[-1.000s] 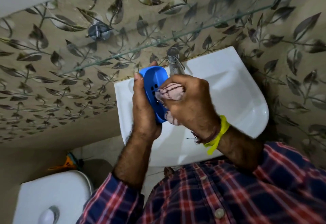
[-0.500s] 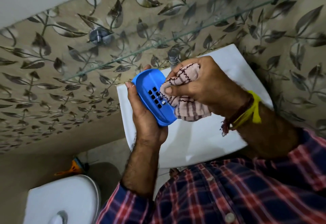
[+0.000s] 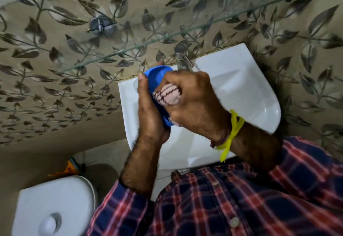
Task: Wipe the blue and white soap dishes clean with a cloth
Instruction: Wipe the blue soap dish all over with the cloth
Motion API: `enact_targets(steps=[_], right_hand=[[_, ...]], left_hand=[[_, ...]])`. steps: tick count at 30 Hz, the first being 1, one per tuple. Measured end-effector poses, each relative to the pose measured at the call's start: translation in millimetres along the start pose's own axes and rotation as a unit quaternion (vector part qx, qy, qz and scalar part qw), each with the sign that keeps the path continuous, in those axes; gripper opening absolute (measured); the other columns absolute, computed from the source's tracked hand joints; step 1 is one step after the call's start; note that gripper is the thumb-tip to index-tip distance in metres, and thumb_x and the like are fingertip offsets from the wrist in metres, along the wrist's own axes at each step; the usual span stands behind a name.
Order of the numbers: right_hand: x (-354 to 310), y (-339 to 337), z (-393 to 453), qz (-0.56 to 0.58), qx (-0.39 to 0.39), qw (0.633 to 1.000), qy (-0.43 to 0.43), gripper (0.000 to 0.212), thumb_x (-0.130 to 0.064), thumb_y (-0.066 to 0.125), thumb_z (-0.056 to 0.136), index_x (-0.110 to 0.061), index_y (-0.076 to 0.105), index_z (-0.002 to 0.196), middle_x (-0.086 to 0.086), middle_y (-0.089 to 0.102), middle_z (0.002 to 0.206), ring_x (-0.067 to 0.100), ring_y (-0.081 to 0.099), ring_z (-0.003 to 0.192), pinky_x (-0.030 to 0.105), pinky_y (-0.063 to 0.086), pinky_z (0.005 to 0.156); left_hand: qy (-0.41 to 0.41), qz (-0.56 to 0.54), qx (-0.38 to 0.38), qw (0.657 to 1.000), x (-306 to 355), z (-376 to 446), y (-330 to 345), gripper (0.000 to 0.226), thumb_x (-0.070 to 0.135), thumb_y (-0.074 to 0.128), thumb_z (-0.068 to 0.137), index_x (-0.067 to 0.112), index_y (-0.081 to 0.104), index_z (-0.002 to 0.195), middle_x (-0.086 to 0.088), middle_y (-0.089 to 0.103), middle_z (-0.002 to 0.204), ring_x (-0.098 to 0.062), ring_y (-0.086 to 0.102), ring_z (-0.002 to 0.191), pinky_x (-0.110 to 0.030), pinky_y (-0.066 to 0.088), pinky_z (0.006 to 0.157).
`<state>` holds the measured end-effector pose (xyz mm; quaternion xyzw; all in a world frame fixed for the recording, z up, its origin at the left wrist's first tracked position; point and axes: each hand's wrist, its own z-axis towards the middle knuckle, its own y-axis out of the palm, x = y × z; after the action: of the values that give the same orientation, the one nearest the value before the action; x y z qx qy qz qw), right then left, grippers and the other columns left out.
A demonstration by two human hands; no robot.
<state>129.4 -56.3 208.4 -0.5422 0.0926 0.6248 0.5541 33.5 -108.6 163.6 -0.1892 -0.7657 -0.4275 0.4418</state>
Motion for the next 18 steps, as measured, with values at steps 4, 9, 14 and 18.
enact_targets(steps=[4,9,14,18], right_hand=[[7.7,-3.5,-0.8,0.015,-0.002,0.999,0.038,0.01,0.004,0.075,0.07,-0.002,0.069,0.075,0.01,0.069,0.07,0.028,0.063,0.066,0.04,0.052,0.06],[11.6,-14.6,-6.1,-0.013,-0.159,0.986,-0.051,0.019,0.01,0.069,0.068,-0.003,0.072,0.082,0.009,0.071,0.077,0.027,0.066,0.072,0.041,0.053,0.066],[14.2,-14.2,-4.8,-0.027,-0.175,0.984,-0.029,0.024,0.006,0.067,0.07,-0.013,0.072,0.085,0.005,0.072,0.081,0.023,0.067,0.077,0.04,0.055,0.067],[23.0,-22.8,-3.5,-0.126,-0.203,0.971,-0.004,0.021,-0.005,0.069,0.075,-0.022,0.071,0.088,0.0,0.073,0.085,0.024,0.067,0.081,0.033,0.055,0.067]], left_hand=[[0.005,-0.013,-0.012,1.0,4.5,4.9,-3.5,0.059,0.061,0.032,0.103,0.021,0.068,0.126,-0.007,0.078,0.098,-0.02,0.076,0.088,-0.031,0.061,0.07],[-0.014,-0.007,-0.03,0.999,7.1,8.2,-8.0,0.067,0.068,0.035,0.099,0.023,0.061,0.14,-0.013,0.072,0.102,-0.025,0.07,0.087,-0.035,0.059,0.074],[-0.014,0.004,-0.024,1.0,6.2,9.2,-6.5,0.065,0.068,0.036,0.099,0.024,0.063,0.138,-0.013,0.072,0.101,-0.024,0.07,0.085,-0.035,0.059,0.074],[-0.025,0.007,0.006,1.0,2.5,7.5,-7.5,0.065,0.071,0.038,0.095,0.022,0.075,0.115,-0.01,0.075,0.097,-0.022,0.071,0.082,-0.034,0.06,0.072]])
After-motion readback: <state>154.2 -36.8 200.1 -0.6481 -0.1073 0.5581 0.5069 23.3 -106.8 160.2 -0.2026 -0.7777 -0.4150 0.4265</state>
